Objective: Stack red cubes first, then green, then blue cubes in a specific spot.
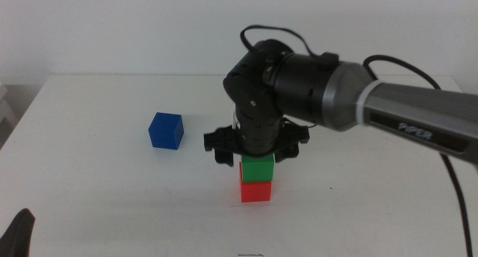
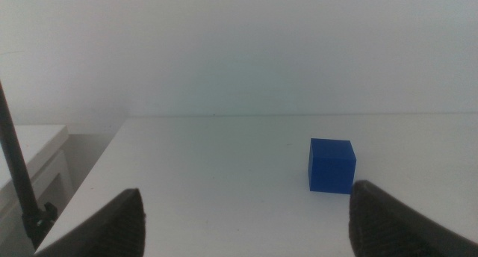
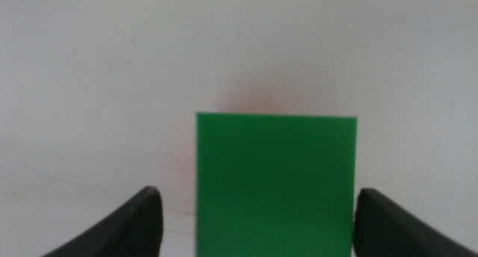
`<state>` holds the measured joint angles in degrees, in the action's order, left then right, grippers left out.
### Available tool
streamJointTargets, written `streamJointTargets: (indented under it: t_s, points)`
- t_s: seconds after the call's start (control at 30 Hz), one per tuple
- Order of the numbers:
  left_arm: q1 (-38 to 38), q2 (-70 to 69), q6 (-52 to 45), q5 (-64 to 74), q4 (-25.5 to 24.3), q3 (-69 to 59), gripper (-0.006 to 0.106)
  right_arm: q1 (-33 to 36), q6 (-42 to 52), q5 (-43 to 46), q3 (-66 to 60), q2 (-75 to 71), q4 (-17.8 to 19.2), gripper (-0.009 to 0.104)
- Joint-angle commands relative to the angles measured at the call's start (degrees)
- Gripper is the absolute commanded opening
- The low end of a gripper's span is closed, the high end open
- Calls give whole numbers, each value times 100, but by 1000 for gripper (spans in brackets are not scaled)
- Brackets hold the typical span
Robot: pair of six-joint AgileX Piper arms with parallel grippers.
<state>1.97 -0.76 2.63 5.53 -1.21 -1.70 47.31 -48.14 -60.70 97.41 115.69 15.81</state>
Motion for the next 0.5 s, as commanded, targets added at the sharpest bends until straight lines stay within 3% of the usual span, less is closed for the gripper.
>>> streamJointTargets:
  t_s: [0.0, 0.17, 0.47]
  points:
    - [-11, -115, 24, -440, 4, 19, 94, -75, 15, 262, 144, -660, 159, 80]
    - [-11, -115, 24, -440, 4, 19, 94, -254, 784, 310, -34, -1642, 86, 93]
    - [-11, -115, 24, -440, 4, 19, 94, -1227, 3546, 1888, -2773, -4806, -826, 91]
